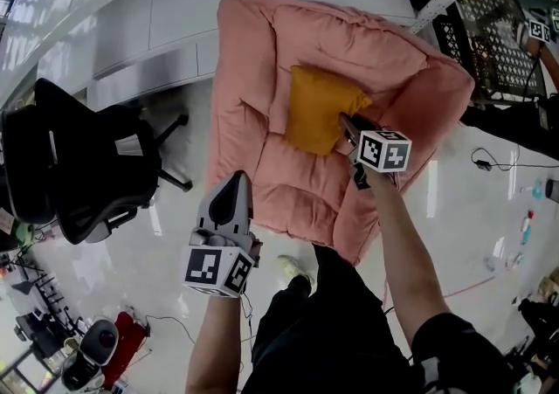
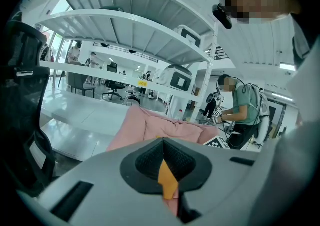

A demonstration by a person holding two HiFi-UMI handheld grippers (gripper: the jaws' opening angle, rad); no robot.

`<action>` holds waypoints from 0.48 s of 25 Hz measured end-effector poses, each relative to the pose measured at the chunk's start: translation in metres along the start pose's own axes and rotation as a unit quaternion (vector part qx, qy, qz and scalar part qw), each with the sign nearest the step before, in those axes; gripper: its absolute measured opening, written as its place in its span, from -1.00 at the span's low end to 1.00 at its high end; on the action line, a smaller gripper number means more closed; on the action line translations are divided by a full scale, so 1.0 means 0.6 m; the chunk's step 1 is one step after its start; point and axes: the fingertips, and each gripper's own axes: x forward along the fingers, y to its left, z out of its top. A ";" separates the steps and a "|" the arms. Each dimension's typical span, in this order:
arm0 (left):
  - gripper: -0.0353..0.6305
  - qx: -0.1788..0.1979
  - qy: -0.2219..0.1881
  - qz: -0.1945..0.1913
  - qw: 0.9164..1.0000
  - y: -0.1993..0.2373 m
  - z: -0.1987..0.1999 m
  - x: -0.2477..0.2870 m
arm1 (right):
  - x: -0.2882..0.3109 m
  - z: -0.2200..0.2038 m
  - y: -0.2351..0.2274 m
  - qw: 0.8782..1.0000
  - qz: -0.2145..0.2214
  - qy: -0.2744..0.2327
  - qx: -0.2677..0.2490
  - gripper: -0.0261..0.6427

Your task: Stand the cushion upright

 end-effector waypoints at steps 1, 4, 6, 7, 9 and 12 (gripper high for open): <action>-0.89 0.001 0.000 0.000 1.000 0.000 0.001 -0.001 | 0.005 0.005 -0.014 1.000 -0.012 0.000 0.002 -0.69; -0.89 0.000 -0.001 0.001 1.000 0.003 0.001 -0.004 | 0.020 0.028 -0.038 0.999 -0.030 0.008 -0.011 -0.51; -0.89 0.000 -0.001 0.001 1.000 0.003 -0.001 -0.007 | 0.022 0.033 -0.038 0.998 -0.036 0.024 -0.038 -0.42; -0.89 -0.001 -0.001 0.000 1.000 0.001 -0.001 -0.007 | 0.019 0.032 -0.037 0.998 -0.040 0.028 -0.047 -0.40; -0.89 0.000 -0.001 -0.003 1.000 -0.001 -0.002 -0.008 | 0.007 0.026 -0.035 0.997 -0.050 0.028 -0.057 -0.35; -0.89 0.001 -0.001 -0.007 1.000 -0.003 -0.001 -0.009 | -0.011 0.017 -0.028 0.995 -0.070 0.018 -0.065 -0.31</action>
